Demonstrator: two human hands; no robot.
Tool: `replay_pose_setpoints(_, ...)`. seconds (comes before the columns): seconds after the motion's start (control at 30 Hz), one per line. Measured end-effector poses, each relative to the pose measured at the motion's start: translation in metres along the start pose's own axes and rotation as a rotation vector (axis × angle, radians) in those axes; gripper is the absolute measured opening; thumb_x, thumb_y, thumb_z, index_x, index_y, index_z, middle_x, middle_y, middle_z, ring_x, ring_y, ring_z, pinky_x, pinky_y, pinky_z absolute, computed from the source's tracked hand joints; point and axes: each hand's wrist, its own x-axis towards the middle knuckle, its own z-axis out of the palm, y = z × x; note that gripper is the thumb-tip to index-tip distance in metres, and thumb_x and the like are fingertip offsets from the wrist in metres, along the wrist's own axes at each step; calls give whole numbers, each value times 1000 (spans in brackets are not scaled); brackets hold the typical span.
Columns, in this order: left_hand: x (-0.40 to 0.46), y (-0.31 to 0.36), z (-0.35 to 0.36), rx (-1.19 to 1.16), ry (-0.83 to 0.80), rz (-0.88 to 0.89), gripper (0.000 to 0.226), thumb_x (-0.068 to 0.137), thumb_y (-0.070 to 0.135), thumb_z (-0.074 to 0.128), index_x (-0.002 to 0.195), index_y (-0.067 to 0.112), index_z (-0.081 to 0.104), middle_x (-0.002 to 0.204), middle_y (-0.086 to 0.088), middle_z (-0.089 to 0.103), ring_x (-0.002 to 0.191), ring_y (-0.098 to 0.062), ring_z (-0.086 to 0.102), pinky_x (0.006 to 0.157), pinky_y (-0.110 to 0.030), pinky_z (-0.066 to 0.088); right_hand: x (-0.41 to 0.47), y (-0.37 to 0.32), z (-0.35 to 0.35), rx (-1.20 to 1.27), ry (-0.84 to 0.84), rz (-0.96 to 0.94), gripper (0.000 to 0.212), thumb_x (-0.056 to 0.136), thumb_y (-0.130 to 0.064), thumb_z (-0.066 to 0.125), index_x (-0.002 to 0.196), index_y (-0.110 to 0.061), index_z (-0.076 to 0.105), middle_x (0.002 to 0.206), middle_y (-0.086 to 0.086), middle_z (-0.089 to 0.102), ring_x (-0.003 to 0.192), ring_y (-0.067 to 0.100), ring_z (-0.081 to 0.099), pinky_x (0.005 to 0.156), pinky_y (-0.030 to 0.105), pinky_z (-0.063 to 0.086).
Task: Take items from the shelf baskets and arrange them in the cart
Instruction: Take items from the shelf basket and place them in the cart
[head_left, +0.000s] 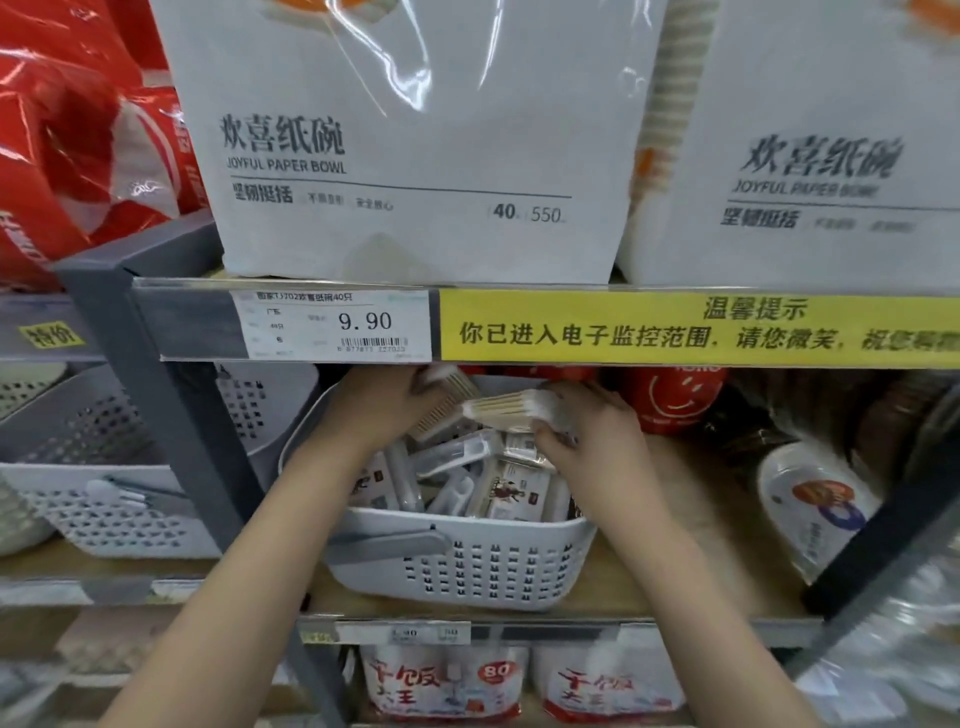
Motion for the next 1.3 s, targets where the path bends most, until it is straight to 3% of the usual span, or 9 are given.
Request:
replay_pose_setpoints(0.13,-10,4,-11,-235,154,-118,30,87,18,64,117,11,61,116,-8,65,109,-23,58,89,-29,42,-1,1,-1,106,25,-32,35,81,-12,68,116,-17,64,117,1,59,103,16,56,76,20,43)
replay_pose_setpoints(0.23,-27,12,-21,-279,261,-164,11,84,13,63,94,10,62,86,-4,66,86,-24,62,71,-29,46,-2,0,-4,177,73,-90,35,78,-5,70,112,-13,66,113,2,61,100,10,53,77,4,35)
replay_pose_setpoints(0.3,-46,18,-26,-266,319,-192,5,83,15,62,84,13,57,74,5,61,74,-19,61,57,-22,40,-3,-1,-7,185,103,-133,36,76,-3,72,111,-12,67,111,3,63,100,10,53,77,5,35)
replay_pose_setpoints(0.43,-87,37,-42,-436,397,-230,34,77,5,63,104,24,57,86,20,64,81,6,61,61,-5,45,-12,-5,-16,254,185,-148,33,76,-6,77,107,-12,67,101,-3,64,94,0,53,79,0,34)
replay_pose_setpoints(0.6,-132,49,-60,-556,339,-317,40,79,3,62,89,41,62,84,14,68,72,-7,62,56,-14,46,-31,-19,-29,441,233,-322,37,74,-6,78,104,-19,63,97,-12,60,95,-7,55,80,7,42)
replay_pose_setpoints(0.83,-184,33,-80,-853,454,-607,37,79,2,66,91,37,67,96,8,73,88,-8,68,77,-33,48,-55,-61,-27,651,126,-418,30,79,-18,68,108,-23,63,105,-10,62,100,0,58,82,12,45)
replay_pose_setpoints(0.93,-209,23,-89,-1071,543,-729,31,58,11,76,81,31,73,94,1,73,92,-19,69,77,-39,48,-62,-87,-19,775,-7,-322,32,78,-28,70,108,-38,64,104,-19,63,101,5,62,81,19,50)
replay_pose_setpoints(1.07,-249,5,-98,-1469,623,-808,27,57,20,69,83,23,75,96,-3,71,83,-21,69,69,-34,50,-77,-125,10,909,-209,-80,45,65,-40,79,106,-48,62,109,-22,66,98,6,66,76,32,56)
replay_pose_setpoints(1.3,-322,-30,-125,-1812,743,-796,64,58,8,73,121,6,63,131,-22,56,118,-42,55,90,-56,47,-107,-207,84,1542,-738,497,53,46,-11,83,98,-16,70,93,7,75,81,18,73,60,24,56)
